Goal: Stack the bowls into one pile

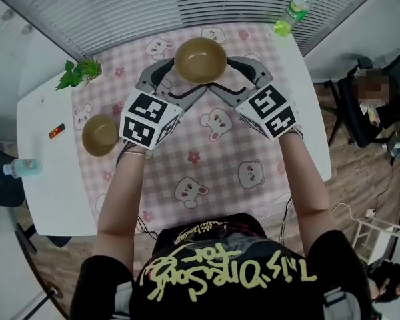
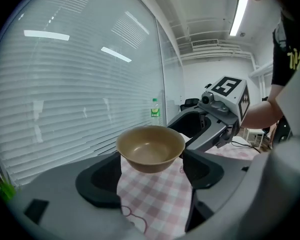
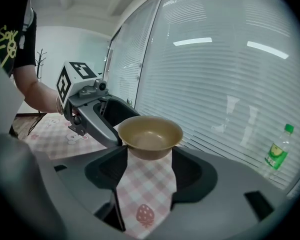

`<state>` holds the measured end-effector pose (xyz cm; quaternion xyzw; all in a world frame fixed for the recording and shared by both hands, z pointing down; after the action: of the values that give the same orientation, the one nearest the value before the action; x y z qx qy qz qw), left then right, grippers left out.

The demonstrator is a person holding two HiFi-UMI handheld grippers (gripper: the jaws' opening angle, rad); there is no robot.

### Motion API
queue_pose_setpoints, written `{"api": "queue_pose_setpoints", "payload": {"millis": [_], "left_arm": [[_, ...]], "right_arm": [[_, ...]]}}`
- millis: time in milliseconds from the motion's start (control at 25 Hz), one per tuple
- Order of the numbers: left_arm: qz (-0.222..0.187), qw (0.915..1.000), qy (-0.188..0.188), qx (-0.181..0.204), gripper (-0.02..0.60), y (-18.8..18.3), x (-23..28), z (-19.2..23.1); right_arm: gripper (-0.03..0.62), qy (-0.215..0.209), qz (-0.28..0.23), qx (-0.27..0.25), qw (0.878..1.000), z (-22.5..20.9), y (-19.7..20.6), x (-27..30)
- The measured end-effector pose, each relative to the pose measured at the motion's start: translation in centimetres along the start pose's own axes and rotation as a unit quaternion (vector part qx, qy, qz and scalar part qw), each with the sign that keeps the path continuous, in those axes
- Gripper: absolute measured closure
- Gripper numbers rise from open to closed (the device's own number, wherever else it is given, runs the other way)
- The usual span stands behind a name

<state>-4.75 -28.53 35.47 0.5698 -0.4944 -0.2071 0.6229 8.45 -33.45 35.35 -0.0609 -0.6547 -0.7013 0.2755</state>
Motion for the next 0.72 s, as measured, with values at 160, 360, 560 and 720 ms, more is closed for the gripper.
{"api": "queue_pose_setpoints", "payload": {"millis": [160, 360, 560, 720], "left_arm": [[-0.005, 1.0000, 0.003, 0.000, 0.195, -0.1, -3.0, -0.2], [-0.012, 0.9999, -0.003, -0.002, 0.195, 0.2, -6.2, -0.4], [-0.018, 0.9998, -0.011, -0.007, 0.196, 0.7, -9.4, -0.2], [-0.016, 0.9997, -0.018, -0.010, 0.196, 1.3, -11.7, 0.0]], "right_arm": [[0.315, 0.003, -0.004, -0.002, 1.000, 2.7, -1.5, -0.5], [0.315, 0.004, -0.008, -0.011, 1.000, 5.4, -3.0, -0.7], [0.315, -0.005, -0.017, -0.017, 1.000, 8.1, -4.5, -0.4], [0.315, -0.011, -0.020, -0.022, 0.999, 10.1, -5.4, 0.0]]}}
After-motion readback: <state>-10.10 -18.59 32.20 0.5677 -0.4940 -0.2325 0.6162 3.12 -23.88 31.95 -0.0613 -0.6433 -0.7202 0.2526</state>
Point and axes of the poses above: the fingertips, and each gripper's own axes: x forward along the fingers, z to its left, y out of its underside, the point moved 7 cm from there along -x, backward along the fingers, and after that the axes turned 5 degrees about x, right-handed, at the moved point
